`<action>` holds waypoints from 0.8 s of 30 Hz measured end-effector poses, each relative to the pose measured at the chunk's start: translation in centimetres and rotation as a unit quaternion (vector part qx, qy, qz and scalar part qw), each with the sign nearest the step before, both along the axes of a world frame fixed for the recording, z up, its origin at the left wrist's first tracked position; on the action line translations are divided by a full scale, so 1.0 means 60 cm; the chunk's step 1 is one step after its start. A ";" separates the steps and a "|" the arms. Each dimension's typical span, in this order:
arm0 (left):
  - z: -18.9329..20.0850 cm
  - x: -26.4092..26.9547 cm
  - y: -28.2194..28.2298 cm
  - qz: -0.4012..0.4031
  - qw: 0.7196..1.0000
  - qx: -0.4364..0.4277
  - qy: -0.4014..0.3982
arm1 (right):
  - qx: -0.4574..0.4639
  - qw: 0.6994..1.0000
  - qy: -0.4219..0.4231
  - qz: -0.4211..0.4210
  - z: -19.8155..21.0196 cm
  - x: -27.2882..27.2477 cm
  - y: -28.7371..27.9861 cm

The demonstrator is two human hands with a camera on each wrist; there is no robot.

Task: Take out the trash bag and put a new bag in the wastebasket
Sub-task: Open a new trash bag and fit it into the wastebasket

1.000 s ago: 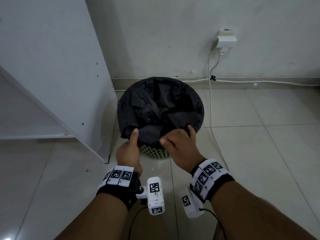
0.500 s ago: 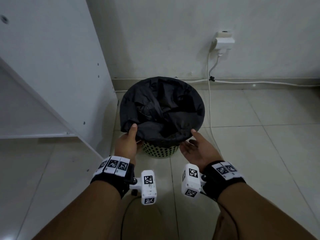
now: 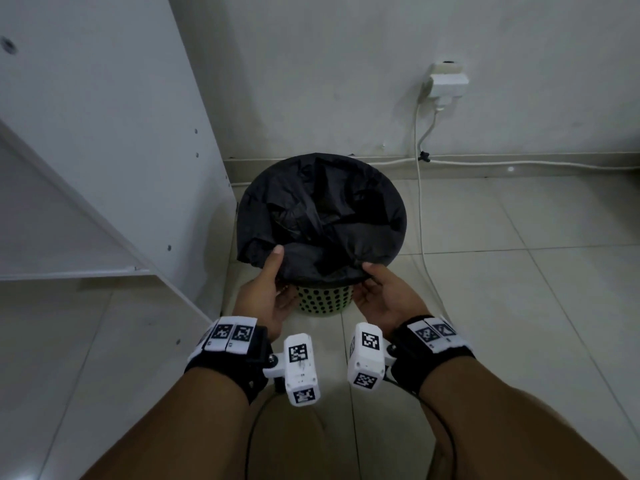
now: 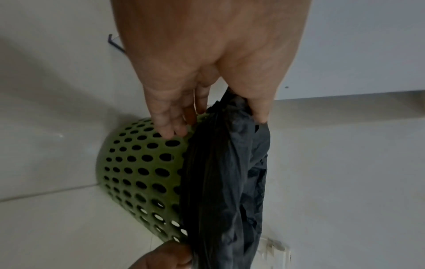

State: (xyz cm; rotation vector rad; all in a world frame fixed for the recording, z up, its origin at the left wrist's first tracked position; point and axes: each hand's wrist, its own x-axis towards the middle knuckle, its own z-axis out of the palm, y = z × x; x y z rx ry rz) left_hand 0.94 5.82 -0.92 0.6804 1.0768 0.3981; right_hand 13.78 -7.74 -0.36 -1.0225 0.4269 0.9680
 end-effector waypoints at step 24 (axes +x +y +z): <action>-0.016 0.014 -0.026 -0.003 1.000 -0.022 0.006 | -0.070 0.995 -0.042 -0.059 -0.002 0.021 -0.024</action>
